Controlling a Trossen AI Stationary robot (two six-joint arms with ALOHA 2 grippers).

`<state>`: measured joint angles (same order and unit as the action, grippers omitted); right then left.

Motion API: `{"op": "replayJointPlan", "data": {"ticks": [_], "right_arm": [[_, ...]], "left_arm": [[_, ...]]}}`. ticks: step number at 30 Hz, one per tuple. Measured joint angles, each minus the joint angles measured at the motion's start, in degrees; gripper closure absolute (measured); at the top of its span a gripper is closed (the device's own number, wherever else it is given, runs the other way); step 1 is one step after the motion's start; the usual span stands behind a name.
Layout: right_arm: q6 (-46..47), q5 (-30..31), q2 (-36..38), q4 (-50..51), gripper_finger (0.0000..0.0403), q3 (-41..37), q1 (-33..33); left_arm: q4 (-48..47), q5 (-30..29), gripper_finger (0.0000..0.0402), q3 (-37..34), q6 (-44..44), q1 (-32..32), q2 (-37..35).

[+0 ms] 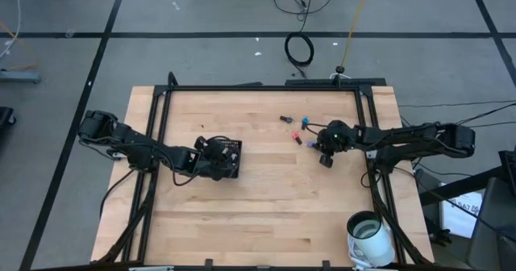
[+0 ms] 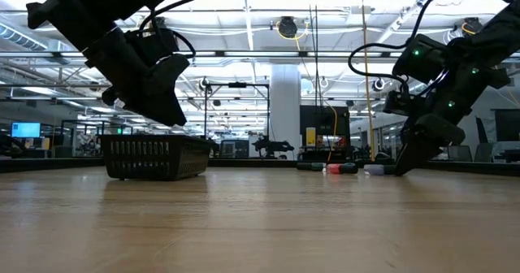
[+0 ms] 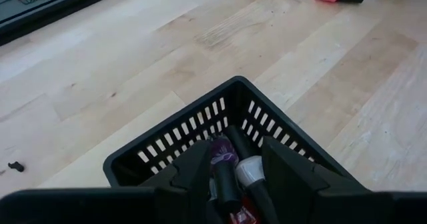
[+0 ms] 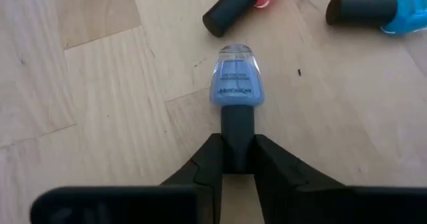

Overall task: Pick & Place Nail Polish
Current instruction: Put the light blue nail polish into the basket

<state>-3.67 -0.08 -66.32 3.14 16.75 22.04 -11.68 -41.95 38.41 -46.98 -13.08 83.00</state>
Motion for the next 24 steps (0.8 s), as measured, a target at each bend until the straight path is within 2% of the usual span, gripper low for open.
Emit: {"op": "replayJointPlan", "data": {"ticks": [6, 11, 17, 24], "right_arm": [[-0.4, 0.3, 0.5, -4.5, 0.0355, -0.2, -0.8], [-5.1, 2.6, 3.3, -10.9, 0.0355, 0.2, -4.3], [-15.9, 11.7, 5.2, -12.2, 0.0355, 4.7, -10.9], [-22.4, 17.1, 5.3, -20.3, 0.0355, 6.0, -19.9]], "left_arm": [[0.0, 0.0, 0.0268, 0.0, 0.2, 0.0, 0.0], [3.8, 0.0, 0.0268, 0.0, 0.8, 0.0, 0.0], [20.1, 2.0, 0.0268, 0.0, 4.5, 1.6, 0.0], [36.2, 11.6, 0.0268, 0.0, 4.6, 6.5, 1.0]]}}
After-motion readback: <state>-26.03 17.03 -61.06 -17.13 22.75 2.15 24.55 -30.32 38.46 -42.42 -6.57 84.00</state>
